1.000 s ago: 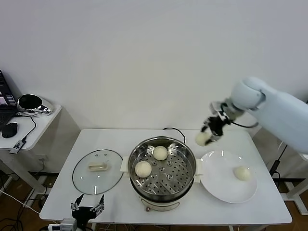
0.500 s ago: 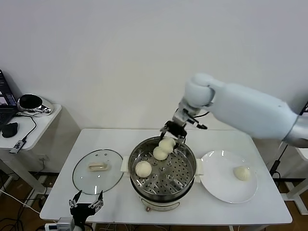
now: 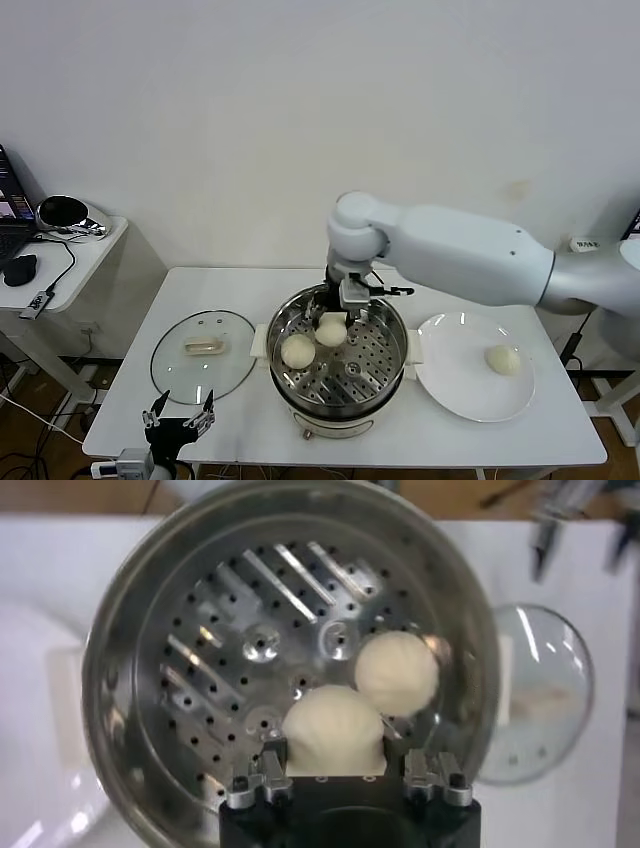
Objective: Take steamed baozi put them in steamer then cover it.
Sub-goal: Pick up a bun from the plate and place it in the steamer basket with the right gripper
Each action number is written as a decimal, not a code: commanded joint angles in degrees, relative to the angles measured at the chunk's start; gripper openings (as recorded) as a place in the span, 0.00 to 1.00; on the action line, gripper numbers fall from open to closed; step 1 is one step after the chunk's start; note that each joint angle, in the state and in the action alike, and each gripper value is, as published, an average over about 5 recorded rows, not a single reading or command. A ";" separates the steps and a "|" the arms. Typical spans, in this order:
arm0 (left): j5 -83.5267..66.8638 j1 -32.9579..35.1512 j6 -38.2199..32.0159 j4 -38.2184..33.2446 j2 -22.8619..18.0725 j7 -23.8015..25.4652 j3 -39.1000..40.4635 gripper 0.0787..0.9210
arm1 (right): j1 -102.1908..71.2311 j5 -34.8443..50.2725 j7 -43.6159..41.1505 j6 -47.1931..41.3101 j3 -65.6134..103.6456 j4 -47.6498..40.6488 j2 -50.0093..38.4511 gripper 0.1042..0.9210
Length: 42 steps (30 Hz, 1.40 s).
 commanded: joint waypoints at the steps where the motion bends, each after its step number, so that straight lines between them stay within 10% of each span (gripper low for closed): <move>1: 0.00 0.04 0.04 -0.21 0.06 0.03 0.03 0.88 | -0.76 1.21 -1.01 3.17 -2.84 2.88 2.11 0.60; 33: -0.17 0.39 -0.12 -0.25 0.12 -0.07 0.60 0.88 | 1.04 12.10 0.89 -12.56 -9.92 7.03 0.74 0.60; 42: -0.11 0.15 0.01 -0.28 0.23 0.06 0.80 0.88 | 2.89 13.26 2.34 -13.83 -6.09 7.54 -2.87 0.82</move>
